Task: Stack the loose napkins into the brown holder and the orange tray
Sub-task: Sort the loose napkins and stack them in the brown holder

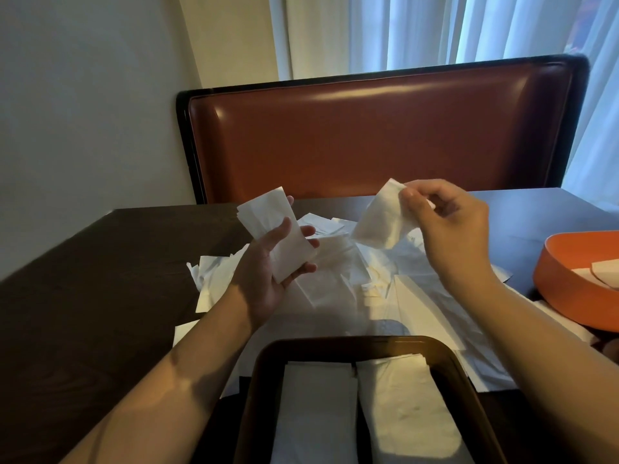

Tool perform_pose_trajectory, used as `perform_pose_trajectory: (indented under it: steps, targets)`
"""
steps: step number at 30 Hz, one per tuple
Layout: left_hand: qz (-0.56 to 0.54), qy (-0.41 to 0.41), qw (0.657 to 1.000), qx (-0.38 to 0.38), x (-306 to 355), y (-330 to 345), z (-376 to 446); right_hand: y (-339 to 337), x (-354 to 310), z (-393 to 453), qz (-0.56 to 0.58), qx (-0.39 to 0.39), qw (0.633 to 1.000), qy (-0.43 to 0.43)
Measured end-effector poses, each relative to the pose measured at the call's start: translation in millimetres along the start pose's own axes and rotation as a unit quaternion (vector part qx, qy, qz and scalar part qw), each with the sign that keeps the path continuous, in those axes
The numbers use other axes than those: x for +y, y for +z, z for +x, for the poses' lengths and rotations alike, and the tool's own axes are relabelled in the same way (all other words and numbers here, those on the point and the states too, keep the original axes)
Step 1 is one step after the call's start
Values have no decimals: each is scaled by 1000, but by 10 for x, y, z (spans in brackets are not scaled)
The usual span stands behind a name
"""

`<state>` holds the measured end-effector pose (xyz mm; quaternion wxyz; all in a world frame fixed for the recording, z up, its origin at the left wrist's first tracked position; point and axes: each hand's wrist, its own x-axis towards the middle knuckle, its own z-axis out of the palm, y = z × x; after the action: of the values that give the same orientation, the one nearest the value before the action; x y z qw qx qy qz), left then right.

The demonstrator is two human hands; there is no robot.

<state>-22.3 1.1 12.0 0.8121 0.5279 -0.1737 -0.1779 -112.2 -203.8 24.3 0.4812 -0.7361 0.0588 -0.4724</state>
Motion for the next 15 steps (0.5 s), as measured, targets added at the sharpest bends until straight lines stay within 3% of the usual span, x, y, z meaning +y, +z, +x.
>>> perform_pose_trajectory:
  steps: [2, 6, 11, 15]
  targets:
    - [-5, 2, 1000, -8, 9, 7, -15, -38, -71, 32, 87, -65, 992, 70]
    - [9, 9, 1000, -14, -8, 7, -20, -33, -215, -16, 251, -223, 921, 200]
    - [47, -42, 997, -32, -5, 54, -53, 26, -272, -62, 225, -261, 916, 205]
    - [28, -85, 991, -101, 9, 88, -126, -5, -392, -78, 332, -346, 842, 246]
